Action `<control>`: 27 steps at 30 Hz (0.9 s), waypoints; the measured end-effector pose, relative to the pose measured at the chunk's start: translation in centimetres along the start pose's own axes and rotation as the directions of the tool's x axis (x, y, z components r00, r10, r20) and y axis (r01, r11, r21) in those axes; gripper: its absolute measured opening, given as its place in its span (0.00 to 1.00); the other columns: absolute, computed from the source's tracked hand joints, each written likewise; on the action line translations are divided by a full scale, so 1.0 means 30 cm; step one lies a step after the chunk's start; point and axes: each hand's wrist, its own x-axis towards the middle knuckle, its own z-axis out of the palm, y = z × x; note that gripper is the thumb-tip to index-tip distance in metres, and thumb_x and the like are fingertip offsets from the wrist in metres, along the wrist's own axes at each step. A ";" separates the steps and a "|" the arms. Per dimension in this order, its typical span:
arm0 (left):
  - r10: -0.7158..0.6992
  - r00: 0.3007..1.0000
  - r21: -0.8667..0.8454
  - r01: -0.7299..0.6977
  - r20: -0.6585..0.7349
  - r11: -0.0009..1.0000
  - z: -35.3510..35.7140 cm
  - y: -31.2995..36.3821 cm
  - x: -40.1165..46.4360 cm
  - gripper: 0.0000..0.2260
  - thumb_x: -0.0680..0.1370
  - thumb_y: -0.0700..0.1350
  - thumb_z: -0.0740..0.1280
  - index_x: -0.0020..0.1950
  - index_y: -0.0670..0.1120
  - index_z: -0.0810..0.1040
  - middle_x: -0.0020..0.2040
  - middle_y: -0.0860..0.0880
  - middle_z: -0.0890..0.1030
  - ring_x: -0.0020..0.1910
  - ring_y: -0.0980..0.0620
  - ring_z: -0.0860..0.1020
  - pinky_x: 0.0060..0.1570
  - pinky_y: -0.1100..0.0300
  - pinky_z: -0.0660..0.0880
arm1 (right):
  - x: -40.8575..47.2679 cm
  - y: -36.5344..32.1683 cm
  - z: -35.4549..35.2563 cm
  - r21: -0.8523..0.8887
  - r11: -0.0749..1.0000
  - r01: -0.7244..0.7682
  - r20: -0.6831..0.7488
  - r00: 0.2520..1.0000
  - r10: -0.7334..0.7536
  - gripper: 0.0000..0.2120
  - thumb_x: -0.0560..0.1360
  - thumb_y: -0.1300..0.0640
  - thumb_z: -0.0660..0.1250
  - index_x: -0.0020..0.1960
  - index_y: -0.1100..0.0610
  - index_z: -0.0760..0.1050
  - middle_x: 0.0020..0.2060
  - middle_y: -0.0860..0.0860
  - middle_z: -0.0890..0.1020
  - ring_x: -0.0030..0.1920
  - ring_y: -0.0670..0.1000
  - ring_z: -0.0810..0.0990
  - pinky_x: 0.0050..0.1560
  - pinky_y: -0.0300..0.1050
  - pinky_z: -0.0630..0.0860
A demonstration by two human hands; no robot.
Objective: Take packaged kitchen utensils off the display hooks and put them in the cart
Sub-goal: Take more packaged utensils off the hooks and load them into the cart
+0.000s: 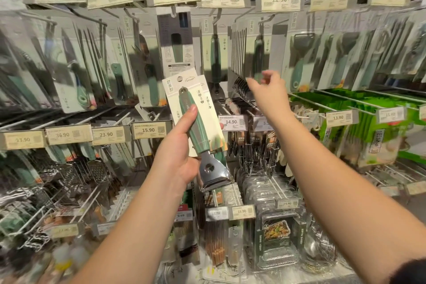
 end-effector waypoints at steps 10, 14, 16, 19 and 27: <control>0.026 1.000 -0.005 -0.026 0.003 1.000 -0.037 -0.065 0.044 0.16 0.77 0.47 0.72 0.63 0.43 0.80 0.51 0.42 0.86 0.47 0.43 0.86 0.46 0.47 0.84 | -0.468 0.006 0.024 -0.002 0.991 0.131 0.378 0.918 -0.121 0.19 0.76 0.45 0.69 0.66 0.44 0.72 0.56 0.39 0.77 0.54 0.36 0.77 0.54 0.33 0.75; 0.070 0.996 0.013 -0.069 -0.053 0.998 -0.061 -0.093 0.070 0.19 0.76 0.47 0.73 0.66 0.45 0.79 0.55 0.45 0.86 0.52 0.46 0.85 0.44 0.52 0.83 | -0.507 0.020 0.063 -0.141 0.968 0.206 0.440 0.889 -0.125 0.30 0.74 0.44 0.72 0.73 0.49 0.69 0.60 0.43 0.75 0.61 0.43 0.73 0.61 0.40 0.72; 0.086 0.996 0.021 -0.085 -0.037 0.996 -0.066 -0.104 0.069 0.17 0.77 0.46 0.72 0.65 0.45 0.79 0.54 0.45 0.86 0.53 0.45 0.85 0.52 0.49 0.82 | -0.507 0.017 0.078 -0.221 0.948 0.227 0.435 0.893 -0.112 0.35 0.73 0.41 0.71 0.76 0.51 0.66 0.64 0.46 0.74 0.66 0.47 0.71 0.66 0.46 0.71; 0.113 0.993 0.027 -0.113 -0.024 0.993 -0.068 -0.115 0.064 0.14 0.78 0.44 0.71 0.63 0.45 0.80 0.54 0.45 0.86 0.54 0.46 0.85 0.59 0.48 0.80 | -0.501 0.003 0.097 -0.291 0.922 0.256 0.411 0.904 -0.122 0.31 0.73 0.40 0.69 0.73 0.50 0.68 0.62 0.47 0.76 0.66 0.50 0.72 0.63 0.48 0.72; 0.100 0.995 0.099 -0.099 -0.003 0.990 -0.078 -0.122 0.053 0.15 0.78 0.50 0.71 0.63 0.48 0.80 0.53 0.49 0.87 0.54 0.49 0.85 0.62 0.49 0.77 | -0.478 -0.024 0.113 -0.363 0.908 0.211 0.394 0.917 -0.056 0.16 0.76 0.37 0.64 0.57 0.45 0.69 0.42 0.41 0.75 0.46 0.49 0.79 0.40 0.46 0.74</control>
